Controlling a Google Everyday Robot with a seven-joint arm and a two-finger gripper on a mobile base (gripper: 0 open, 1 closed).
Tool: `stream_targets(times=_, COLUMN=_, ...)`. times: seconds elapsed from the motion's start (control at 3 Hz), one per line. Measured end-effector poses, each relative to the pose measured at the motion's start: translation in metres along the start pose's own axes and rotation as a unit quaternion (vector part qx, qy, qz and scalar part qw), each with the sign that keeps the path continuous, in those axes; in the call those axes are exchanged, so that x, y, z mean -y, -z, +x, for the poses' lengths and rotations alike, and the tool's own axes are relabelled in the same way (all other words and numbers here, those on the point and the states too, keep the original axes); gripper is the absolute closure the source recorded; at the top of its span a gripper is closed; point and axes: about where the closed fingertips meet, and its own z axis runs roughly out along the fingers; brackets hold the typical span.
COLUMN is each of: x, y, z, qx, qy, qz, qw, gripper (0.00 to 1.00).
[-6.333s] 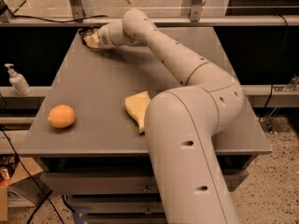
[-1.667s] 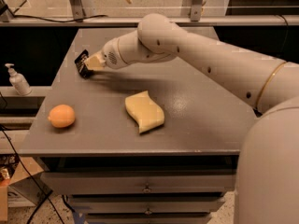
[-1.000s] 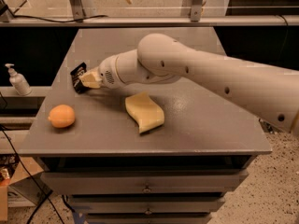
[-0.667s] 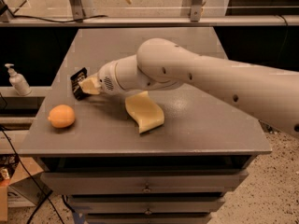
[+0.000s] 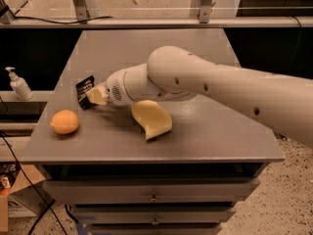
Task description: Move rxbar chocolate near orange
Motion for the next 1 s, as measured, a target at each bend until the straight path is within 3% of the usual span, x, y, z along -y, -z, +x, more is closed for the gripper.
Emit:
stream_targets(times=0.67, x=-0.0042, y=-0.0013, z=-0.0022, qx=0.000, qy=0.003, qz=-0.002, qw=1.0000, gripper=0.14)
stream_targets(times=1.0, x=-0.0062, y=-0.0018, z=-0.0032, qx=0.000, qy=0.005, qz=-0.003, qw=1.0000, gripper=0.00)
